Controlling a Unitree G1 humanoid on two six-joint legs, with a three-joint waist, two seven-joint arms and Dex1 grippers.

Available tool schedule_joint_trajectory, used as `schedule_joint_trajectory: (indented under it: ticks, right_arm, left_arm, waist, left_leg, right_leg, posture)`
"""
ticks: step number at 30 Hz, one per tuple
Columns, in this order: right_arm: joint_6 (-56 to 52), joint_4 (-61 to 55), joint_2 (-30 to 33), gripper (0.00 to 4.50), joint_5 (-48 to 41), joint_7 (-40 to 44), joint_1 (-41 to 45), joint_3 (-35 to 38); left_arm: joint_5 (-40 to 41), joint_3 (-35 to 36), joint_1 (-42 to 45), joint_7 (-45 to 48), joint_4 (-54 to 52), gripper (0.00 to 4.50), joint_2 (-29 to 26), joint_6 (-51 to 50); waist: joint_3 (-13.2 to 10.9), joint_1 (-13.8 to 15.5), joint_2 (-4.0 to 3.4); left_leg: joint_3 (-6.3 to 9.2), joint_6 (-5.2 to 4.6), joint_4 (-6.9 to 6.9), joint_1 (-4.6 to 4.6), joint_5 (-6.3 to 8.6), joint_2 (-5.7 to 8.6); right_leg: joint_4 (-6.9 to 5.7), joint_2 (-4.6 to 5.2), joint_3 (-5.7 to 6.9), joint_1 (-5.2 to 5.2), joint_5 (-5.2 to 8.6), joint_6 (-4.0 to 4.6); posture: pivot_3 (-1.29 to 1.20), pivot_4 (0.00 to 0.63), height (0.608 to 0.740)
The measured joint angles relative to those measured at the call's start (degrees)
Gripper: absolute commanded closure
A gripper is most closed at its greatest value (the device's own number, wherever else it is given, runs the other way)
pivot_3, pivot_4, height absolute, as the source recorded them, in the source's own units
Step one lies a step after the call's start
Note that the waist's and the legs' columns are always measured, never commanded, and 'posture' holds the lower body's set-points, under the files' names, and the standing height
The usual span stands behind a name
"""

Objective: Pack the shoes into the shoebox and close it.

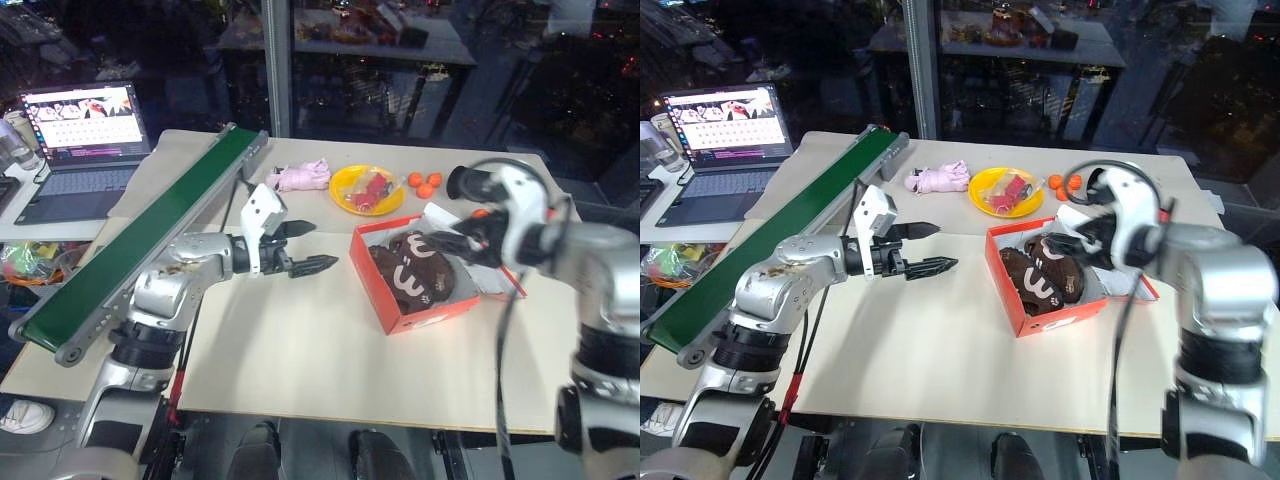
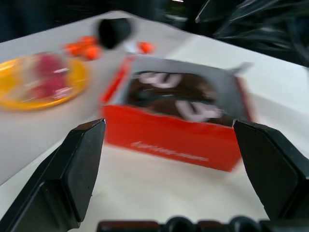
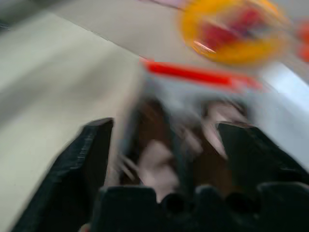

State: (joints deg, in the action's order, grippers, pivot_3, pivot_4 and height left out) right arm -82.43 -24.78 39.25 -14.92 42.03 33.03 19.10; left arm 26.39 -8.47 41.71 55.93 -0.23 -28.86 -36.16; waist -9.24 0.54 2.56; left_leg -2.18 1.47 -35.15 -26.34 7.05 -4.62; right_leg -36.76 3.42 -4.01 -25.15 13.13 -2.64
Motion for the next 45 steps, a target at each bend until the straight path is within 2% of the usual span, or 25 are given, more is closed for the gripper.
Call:
schedule_joint_trajectory:
  ticks: [1,4,8,12,16,20,28,33,38,45]
  right_arm:
    - [-1.5,-2.8,-0.6,2.18,0.0,-1.2,-2.2,2.7]
    - [-2.1,-8.5,-3.3,3.10,0.3,-4.8,-9.2,6.6]
    - [4.2,-10.0,-9.7,4.45,1.9,-10.2,-21.6,6.7]
    - [15.2,-5.9,-11.4,4.45,4.2,-14.0,-29.5,6.1]
    - [27.8,1.6,-16.0,4.45,5.3,-17.5,-31.0,5.3]
    - [38.8,8.1,-18.4,4.45,6.6,-21.1,-28.8,3.8]
    - [54.1,22.3,-19.6,4.45,9.8,-26.4,-26.5,-0.1]
    - [59.7,25.4,-20.5,4.45,10.5,-29.8,-25.6,-0.6]
    - [69.8,28.1,-20.5,4.45,11.9,-32.7,-25.0,-0.6]
    - [83.9,27.9,-18.6,4.45,14.9,-31.4,-25.2,-4.6]
  left_arm:
    - [0.0,-0.7,1.4,1.4,1.1,0.00,0.3,0.1]
    - [-0.6,-2.4,4.3,4.4,3.8,0.00,1.8,1.3]
    - [-2.3,-3.6,7.5,6.6,8.3,0.00,2.6,3.0]
    - [-3.8,-3.6,8.4,7.9,10.5,0.00,2.4,3.7]
    - [-4.5,-3.6,8.6,8.7,11.1,0.00,2.3,3.7]
    - [-5.4,-3.5,9.0,8.8,11.1,0.00,1.5,3.7]
    - [-6.0,-1.5,9.0,7.6,10.9,0.00,0.2,2.7]
    - [-6.0,-1.3,9.0,7.2,9.7,0.00,-0.4,1.6]
    - [-6.0,-1.0,9.0,6.2,8.3,0.00,-0.6,0.5]
    - [-6.0,-1.0,9.0,5.4,7.5,0.00,-0.5,-0.5]
  waist:
    - [0.0,-0.2,-0.01]
    - [0.0,-0.9,-0.03]
    - [0.0,-1.4,-0.05]
    - [0.0,-1.6,-0.16]
    - [0.0,-1.8,-0.19]
    - [0.0,-2.0,-0.22]
    - [0.0,-1.7,-0.22]
    - [0.0,-1.7,-0.23]
    - [0.0,-1.7,-0.24]
    - [0.0,-2.5,-0.24]
  left_leg:
    - [0.00,-0.01,-0.02,0.03,0.00,0.00]
    - [0.06,-0.01,-0.08,0.16,-0.01,0.00]
    - [0.17,-0.02,-0.12,0.18,-0.01,0.05]
    - [0.17,-0.03,-0.14,0.16,-0.01,0.15]
    - [0.23,-0.03,-0.14,0.21,-0.01,0.15]
    - [0.23,-0.03,-0.14,0.20,-0.01,0.15]
    - [0.27,-0.03,-0.12,0.19,-0.01,0.15]
    - [0.27,-0.03,-0.12,0.19,-0.01,0.15]
    - [0.27,-0.03,-0.13,0.19,-0.01,0.15]
    - [0.28,-0.04,-0.13,0.21,-0.02,0.15]
  right_leg:
    - [-0.01,-0.02,-0.02,0.00,-0.01,-0.01]
    - [-0.06,-0.04,-0.03,0.10,0.14,-0.30]
    - [-0.06,-0.04,-0.03,0.19,0.17,-0.35]
    - [-0.04,0.01,-0.12,0.18,0.14,-0.39]
    - [-0.08,-0.02,-0.12,0.20,0.16,-0.45]
    - [-0.06,-0.02,-0.13,0.21,0.16,-0.45]
    - [-0.08,-0.03,-0.10,0.21,0.14,-0.41]
    - [-0.08,-0.03,-0.10,0.22,0.14,-0.41]
    - [-0.08,-0.03,-0.10,0.22,0.14,-0.41]
    - [-0.11,-0.04,-0.11,0.23,0.14,-0.41]
  posture:
    - [0.00,0.150,0.736]
    - [0.00,0.150,0.736]
    - [0.00,0.150,0.736]
    - [0.00,0.150,0.736]
    - [0.00,0.150,0.736]
    - [0.00,0.150,0.736]
    - [0.00,0.150,0.736]
    - [0.00,0.150,0.736]
    - [0.00,0.150,0.736]
    - [0.00,0.150,0.736]
